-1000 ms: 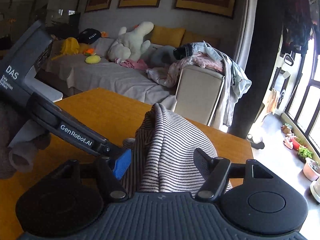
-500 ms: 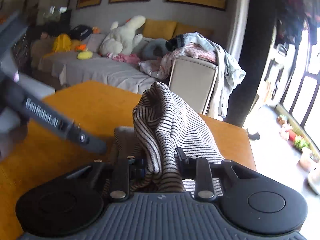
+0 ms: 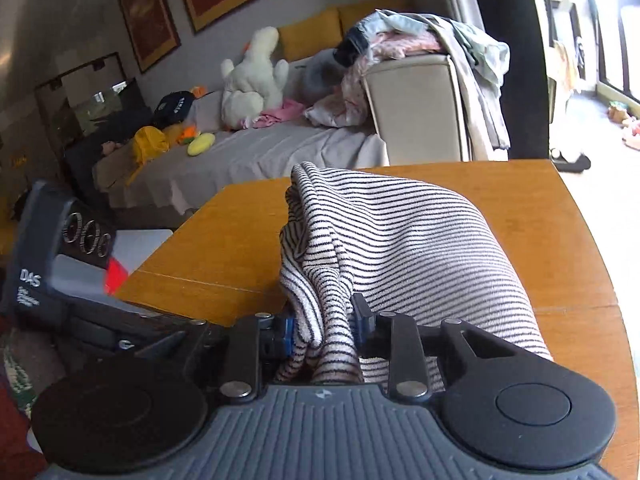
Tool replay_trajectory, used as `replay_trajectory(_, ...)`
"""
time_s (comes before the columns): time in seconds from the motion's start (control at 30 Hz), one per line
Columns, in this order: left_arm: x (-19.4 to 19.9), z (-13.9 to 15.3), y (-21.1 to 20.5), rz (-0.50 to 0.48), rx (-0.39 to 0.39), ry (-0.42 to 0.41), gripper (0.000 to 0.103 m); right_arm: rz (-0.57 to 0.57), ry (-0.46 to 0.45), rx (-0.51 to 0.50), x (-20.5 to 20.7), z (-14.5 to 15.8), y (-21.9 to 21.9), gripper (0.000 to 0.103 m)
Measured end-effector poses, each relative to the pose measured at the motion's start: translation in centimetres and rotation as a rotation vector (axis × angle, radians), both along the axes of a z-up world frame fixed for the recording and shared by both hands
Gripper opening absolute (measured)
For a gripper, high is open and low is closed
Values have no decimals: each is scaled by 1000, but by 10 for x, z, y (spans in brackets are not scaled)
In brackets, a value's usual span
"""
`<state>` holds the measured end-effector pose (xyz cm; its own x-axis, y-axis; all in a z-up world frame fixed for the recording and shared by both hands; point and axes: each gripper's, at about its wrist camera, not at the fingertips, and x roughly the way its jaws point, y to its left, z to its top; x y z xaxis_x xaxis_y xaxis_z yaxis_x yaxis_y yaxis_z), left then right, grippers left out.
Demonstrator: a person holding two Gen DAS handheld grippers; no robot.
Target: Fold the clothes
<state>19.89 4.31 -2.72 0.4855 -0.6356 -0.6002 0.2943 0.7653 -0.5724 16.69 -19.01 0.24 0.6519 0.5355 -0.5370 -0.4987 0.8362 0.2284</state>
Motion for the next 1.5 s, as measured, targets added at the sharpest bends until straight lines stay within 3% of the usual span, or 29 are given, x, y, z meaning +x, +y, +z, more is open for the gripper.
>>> replay_trajectory(0.1,-5,9,10,35,44,-37,46,14,-74,-91,-12,-5,15,32)
replay_trajectory(0.17,-9,22,19,81,90,-90,46,23,-124,-152,-19,-9,25,41)
replay_trajectory(0.27,-11,47,31,142,87,-161,46,45,-235,-315,-39,-22,53,53)
replay_trajectory(0.37,-8,72,27,145,69,-235,46,55,-271,-357,-46,-24,60,61)
replay_trajectory(0.47,5,80,9,91,-25,-200,46,66,-294,-376,-51,-24,62,62)
replay_trajectory(0.53,28,69,0,85,-39,-149,46,72,-310,-389,-54,-24,64,62)
replay_trajectory(0.63,61,47,4,153,20,-91,44,120,-285,-299,-61,-4,47,63)
replay_trajectory(0.7,74,30,19,185,-11,-40,41,142,-283,-214,-66,15,31,62)
replay_trajectory(0.77,76,20,30,197,-52,-14,40,129,-290,-123,-66,32,16,46)
replay_trajectory(0.8,74,18,32,198,-56,-18,40,105,-283,-92,-60,37,12,27)
replay_trajectory(0.83,73,18,32,199,-50,-25,40,75,-273,-66,-52,40,10,24)
replay_trajectory(0.9,71,21,31,201,-22,-43,40,48,-209,-56,-33,31,13,24)
replay_trajectory(0.97,68,24,30,203,5,-59,40,73,-96,-80,-18,8,23,24)
replay_trajectory(1.0,67,26,29,205,16,-64,40,85,-87,-107,-18,-5,31,26)
replay_trajectory(1.1,64,26,26,206,52,-67,40,101,-234,-224,-43,-21,51,37)
replay_trajectory(1.13,64,25,25,203,62,-73,40,100,-244,-233,-46,-21,53,43)
replay_trajectory(1.3,60,29,24,207,65,-87,40,101,-252,-251,-52,-20,51,43)
replay_trajectory(1.43,37,54,23,199,73,-149,39,92,-248,-231,-51,-21,47,43)
replay_trajectory(1.5,24,70,19,204,85,-207,41,96,-245,-221,-50,-21,48,49)
